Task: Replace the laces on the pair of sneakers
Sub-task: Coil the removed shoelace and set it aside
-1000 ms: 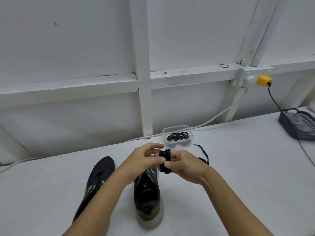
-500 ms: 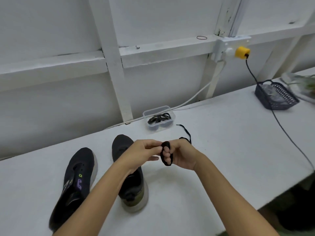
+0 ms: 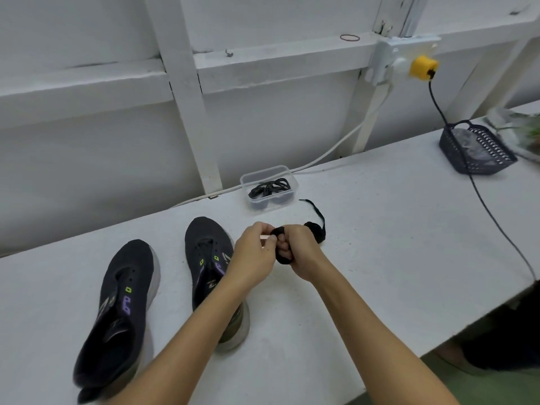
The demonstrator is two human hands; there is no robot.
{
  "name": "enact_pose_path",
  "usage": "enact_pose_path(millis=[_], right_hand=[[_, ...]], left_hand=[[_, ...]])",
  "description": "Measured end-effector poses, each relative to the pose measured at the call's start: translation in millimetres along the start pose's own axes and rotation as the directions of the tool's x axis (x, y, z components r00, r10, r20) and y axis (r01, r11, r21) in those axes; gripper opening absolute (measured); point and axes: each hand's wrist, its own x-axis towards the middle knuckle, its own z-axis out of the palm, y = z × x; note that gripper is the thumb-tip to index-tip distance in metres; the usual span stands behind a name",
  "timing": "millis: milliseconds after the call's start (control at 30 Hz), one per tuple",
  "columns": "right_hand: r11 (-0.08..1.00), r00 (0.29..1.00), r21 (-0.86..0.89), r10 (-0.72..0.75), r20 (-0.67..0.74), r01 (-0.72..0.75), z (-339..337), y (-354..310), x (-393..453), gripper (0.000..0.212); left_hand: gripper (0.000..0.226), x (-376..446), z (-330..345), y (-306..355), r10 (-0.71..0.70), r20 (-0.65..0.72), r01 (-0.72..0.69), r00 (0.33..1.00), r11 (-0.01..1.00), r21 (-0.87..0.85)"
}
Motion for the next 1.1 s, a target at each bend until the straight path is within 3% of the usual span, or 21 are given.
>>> enact_pose_path(millis=[67,200,400,500,567,667,833,1000,1100], right_hand=[[0.999,0.998,0.051,0.011,0.061,-0.014,-4,0,0,0.034],[0.998,0.998,0.059,-0.037,0.052,0.034,-10,1,1,0.033],[0.993,0.983,0.099,-0.045,-0.179,0.063,-7,4,10,0.031],[0.997,0.974,0.08,0.012,-0.224,0.006,-5,3,10,0.029],[1.0,0.97,0.0,-0.029,-0.243,0.03,-5,2,11,0.029],[0.991,0.967,-0.094,-0.112,-0.227,0.093,-3,1,11,0.036],[0.997,0.997,0.079,0.031,-0.067,-0.026,-13,-6,12,0.032],[0.971,0.994,0.231,0.078,-0.075,-0.059,-10,-5,10,0.026],[0.973,0.985,0.22,0.102,-0.142,-0.069,-5,-4,12,0.026]], left_hand=[[0.011,1,-4,-2,-0.022,0.064,0.026,0.998,0.997,-0.069],[0.016,8,-7,-1,-0.013,0.019,0.014,1.0,0.996,-0.084],[0.014,18,3,4,-0.043,0.055,0.051,0.998,0.985,-0.164],[0.016,18,9,2,-0.09,0.07,0.106,0.993,0.954,-0.281],[0.015,18,12,1,-0.09,0.076,0.11,0.993,0.94,-0.322],[0.013,18,10,1,-0.099,0.06,0.114,0.993,0.925,-0.364],[0.015,20,2,3,-0.123,0.175,0.187,0.977,0.89,-0.417],[0.008,25,13,4,-0.186,0.062,0.194,0.98,0.859,-0.473],[0.007,27,19,0,-0.178,-0.022,0.157,0.984,0.914,-0.374]])
